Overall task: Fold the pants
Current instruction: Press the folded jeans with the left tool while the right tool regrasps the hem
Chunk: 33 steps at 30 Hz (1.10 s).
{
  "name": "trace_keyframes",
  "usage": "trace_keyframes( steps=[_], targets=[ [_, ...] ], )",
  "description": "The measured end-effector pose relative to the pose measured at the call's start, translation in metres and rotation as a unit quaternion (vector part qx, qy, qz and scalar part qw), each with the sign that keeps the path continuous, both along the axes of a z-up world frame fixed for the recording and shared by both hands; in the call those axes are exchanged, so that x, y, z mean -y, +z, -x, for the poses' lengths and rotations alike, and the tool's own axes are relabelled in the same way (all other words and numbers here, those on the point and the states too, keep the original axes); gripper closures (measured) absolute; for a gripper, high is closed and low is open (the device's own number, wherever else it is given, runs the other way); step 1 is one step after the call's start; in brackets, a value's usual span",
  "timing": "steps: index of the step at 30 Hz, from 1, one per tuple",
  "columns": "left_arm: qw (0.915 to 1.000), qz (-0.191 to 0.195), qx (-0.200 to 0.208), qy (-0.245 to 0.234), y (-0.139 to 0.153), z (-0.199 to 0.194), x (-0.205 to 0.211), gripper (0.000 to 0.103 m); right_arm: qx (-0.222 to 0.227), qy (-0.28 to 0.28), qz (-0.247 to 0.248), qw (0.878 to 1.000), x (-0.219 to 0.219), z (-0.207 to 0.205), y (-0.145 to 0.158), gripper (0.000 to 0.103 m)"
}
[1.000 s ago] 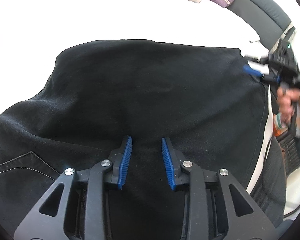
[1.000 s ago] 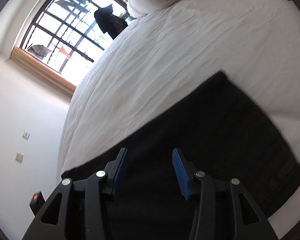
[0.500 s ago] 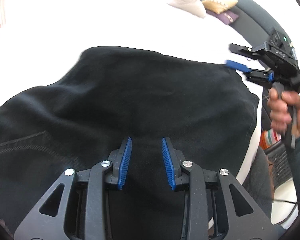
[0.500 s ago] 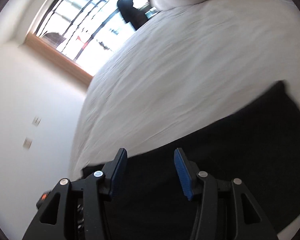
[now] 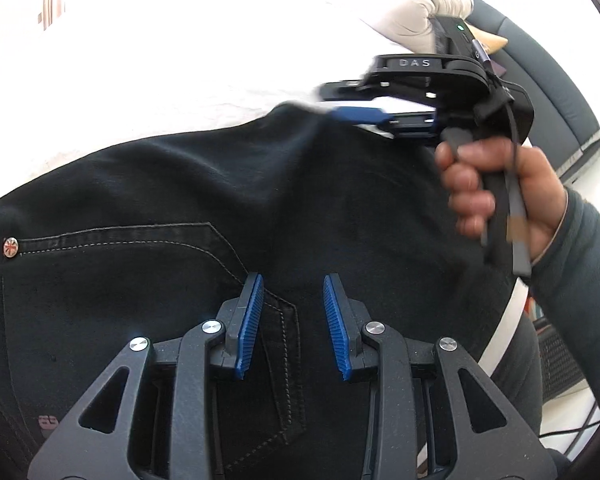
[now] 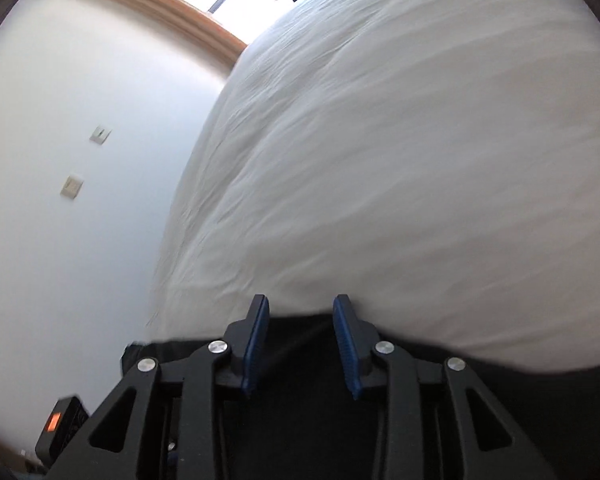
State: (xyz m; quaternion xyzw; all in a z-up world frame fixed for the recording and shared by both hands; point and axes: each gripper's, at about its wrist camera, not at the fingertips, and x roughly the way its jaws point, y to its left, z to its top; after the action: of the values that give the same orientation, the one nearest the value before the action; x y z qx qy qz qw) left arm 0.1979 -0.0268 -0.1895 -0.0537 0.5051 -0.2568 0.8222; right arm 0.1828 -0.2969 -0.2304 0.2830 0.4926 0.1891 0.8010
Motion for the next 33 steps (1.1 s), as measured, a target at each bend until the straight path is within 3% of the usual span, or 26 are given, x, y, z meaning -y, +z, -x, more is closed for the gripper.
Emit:
trace_keyframes(
  steps=[2, 4, 6, 7, 10, 12, 14, 16, 18, 20, 22, 24, 25, 31, 33],
  targets=[
    [1.0, 0.004, 0.001, 0.002, -0.001, 0.001, -0.003, 0.073, -0.008, -0.031, 0.008, 0.999, 0.018, 0.002, 0.009, 0.064],
    [1.0, 0.002, 0.006, 0.001, -0.003, 0.002, -0.006, 0.073, 0.012, 0.007, -0.01, 1.0, 0.01, 0.016, 0.025, 0.063],
    [0.9999, 0.002, 0.01, 0.001, -0.009, 0.004, -0.013, 0.073, 0.018, 0.064, -0.044, 0.997, -0.011, 0.038, 0.03, 0.045],
    [0.9999, 0.002, 0.011, 0.001, -0.009, 0.001, -0.014, 0.073, 0.019, 0.088, -0.044, 0.995, -0.023, 0.046, 0.029, 0.042],
    [0.9999, -0.006, 0.015, -0.001, -0.007, 0.002, -0.017, 0.073, 0.008, 0.107, -0.002, 0.994, -0.046, 0.055, 0.007, 0.046],
    [0.9998, -0.009, 0.015, -0.001, -0.007, 0.004, -0.018, 0.073, 0.01, 0.068, -0.046, 0.997, -0.023, 0.057, -0.006, 0.075],
    [0.9998, -0.012, 0.016, 0.0, -0.005, 0.006, -0.023, 0.073, -0.004, 0.001, -0.05, 0.999, 0.012, 0.066, -0.011, 0.087],
    [0.9996, -0.02, 0.017, 0.002, -0.001, 0.008, -0.024, 0.073, 0.002, -0.054, -0.034, 0.998, 0.044, 0.087, -0.002, 0.074],
    [0.9995, -0.025, 0.019, 0.002, 0.0, 0.011, -0.021, 0.073, 0.025, -0.089, -0.053, 0.994, 0.08, 0.123, 0.012, 0.036],
    [0.9989, -0.04, 0.025, -0.003, -0.002, 0.016, -0.016, 0.073, 0.035, -0.103, -0.068, 0.992, 0.108, 0.158, 0.016, 0.03],
    [0.9983, -0.051, 0.029, -0.004, -0.002, 0.018, -0.012, 0.073, 0.008, -0.119, -0.034, 0.992, 0.14, 0.185, 0.002, 0.035],
    [0.9981, -0.054, 0.029, -0.004, -0.001, 0.021, -0.013, 0.073, 0.006, -0.145, -0.081, 0.986, 0.179, 0.211, -0.018, 0.078],
    [0.998, -0.056, 0.03, -0.005, -0.001, 0.021, -0.014, 0.073, -0.004, -0.175, -0.094, 0.98, 0.2, 0.222, -0.025, 0.085],
    [0.9975, -0.06, 0.036, -0.006, -0.007, 0.034, 0.011, 0.073, 0.013, -0.341, -0.077, 0.937, 0.313, 0.27, -0.033, 0.088],
    [0.9976, -0.061, 0.033, -0.003, -0.009, 0.031, 0.021, 0.073, 0.007, -0.395, -0.023, 0.918, 0.339, 0.282, -0.018, 0.075]
  ],
)
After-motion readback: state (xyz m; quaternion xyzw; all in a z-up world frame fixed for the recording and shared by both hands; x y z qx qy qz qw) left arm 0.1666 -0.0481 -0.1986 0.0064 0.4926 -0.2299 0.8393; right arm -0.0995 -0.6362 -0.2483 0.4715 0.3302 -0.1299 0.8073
